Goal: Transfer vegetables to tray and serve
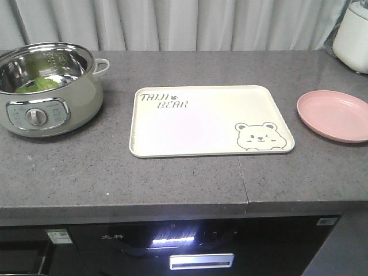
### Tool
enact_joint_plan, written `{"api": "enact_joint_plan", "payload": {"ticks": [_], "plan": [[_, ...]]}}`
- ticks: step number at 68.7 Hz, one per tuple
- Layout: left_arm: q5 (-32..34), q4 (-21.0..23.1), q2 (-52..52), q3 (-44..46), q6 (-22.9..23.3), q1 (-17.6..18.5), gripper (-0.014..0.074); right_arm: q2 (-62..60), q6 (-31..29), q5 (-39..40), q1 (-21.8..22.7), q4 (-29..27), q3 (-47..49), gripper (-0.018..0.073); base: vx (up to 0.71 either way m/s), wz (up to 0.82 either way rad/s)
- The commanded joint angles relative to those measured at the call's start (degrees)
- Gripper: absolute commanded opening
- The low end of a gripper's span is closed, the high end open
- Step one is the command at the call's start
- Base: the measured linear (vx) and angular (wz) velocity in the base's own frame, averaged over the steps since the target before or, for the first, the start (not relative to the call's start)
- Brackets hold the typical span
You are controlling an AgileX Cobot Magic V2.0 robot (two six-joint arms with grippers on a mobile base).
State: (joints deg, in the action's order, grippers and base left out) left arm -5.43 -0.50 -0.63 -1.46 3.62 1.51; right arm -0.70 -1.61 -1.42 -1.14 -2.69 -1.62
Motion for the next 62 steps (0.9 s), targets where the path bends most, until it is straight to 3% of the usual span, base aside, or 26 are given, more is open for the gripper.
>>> {"api": "enact_joint_plan", "payload": {"ticks": [1, 62], "plan": [[4.4, 0.5, -0.8, -1.6, 0.2, 0.0, -0.0006, -0.3, -0.4, 4.4, 0.0, 0.5, -0.9, -0.0006, 0.18, 0.04], [4.4, 0.5, -0.8, -1.6, 0.2, 0.0, -0.0006, -0.3, -0.4, 4.4, 0.0, 0.5, -0.9, -0.0006, 0.09, 0.01]]}}
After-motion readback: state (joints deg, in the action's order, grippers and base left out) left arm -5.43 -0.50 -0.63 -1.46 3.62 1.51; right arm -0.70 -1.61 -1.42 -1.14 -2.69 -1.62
